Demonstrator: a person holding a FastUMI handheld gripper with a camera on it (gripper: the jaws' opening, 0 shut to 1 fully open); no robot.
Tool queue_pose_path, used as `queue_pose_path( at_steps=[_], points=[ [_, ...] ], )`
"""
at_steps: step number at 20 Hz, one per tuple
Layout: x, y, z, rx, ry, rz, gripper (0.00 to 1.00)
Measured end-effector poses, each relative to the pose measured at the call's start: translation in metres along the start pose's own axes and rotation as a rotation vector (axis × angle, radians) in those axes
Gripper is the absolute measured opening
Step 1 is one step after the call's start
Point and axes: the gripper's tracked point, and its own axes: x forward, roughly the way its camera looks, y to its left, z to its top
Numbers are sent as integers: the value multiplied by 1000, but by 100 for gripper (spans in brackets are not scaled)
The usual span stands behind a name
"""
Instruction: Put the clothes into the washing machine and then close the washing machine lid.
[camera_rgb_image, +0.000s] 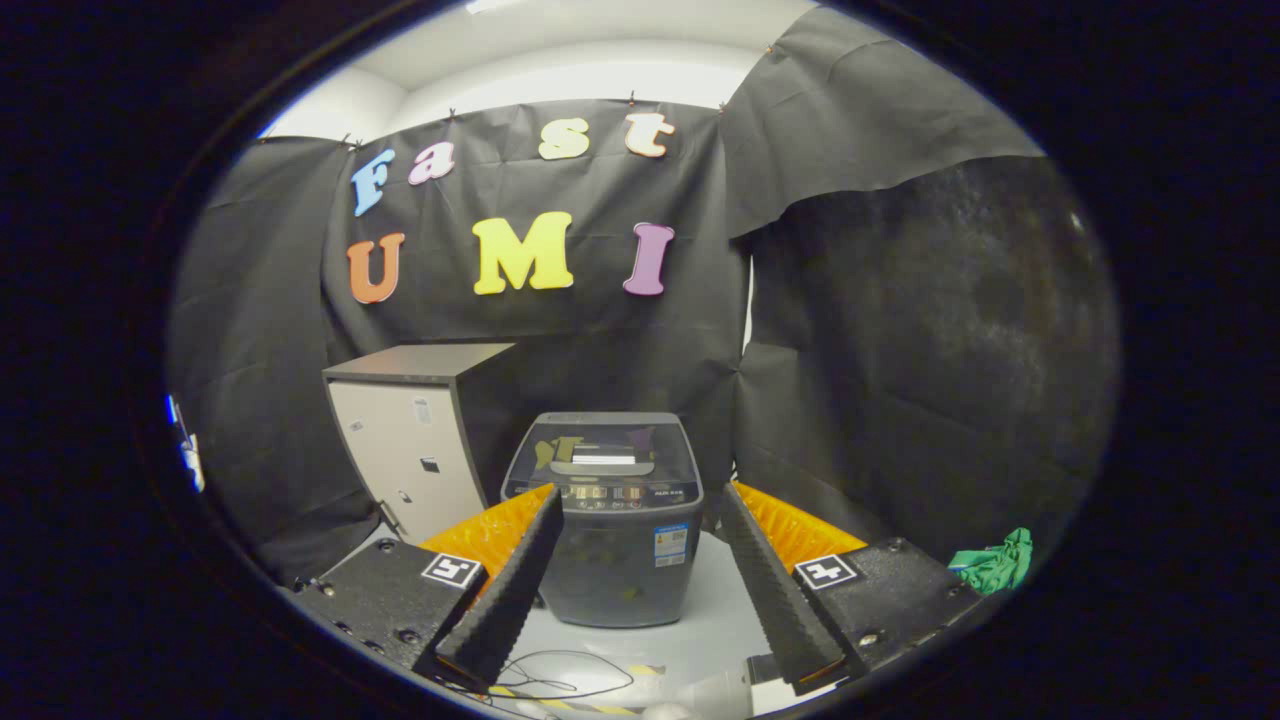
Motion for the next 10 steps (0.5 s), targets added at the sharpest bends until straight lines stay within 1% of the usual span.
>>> queue_pose_path(
  at_steps=[3, 6, 10],
  points=[
    [-9, -3, -1, -9, 17, 29, 99],
    [-13, -6, 4, -19, 5, 46, 99],
    [-19, -15, 5, -14, 8, 36, 99]
  ],
)
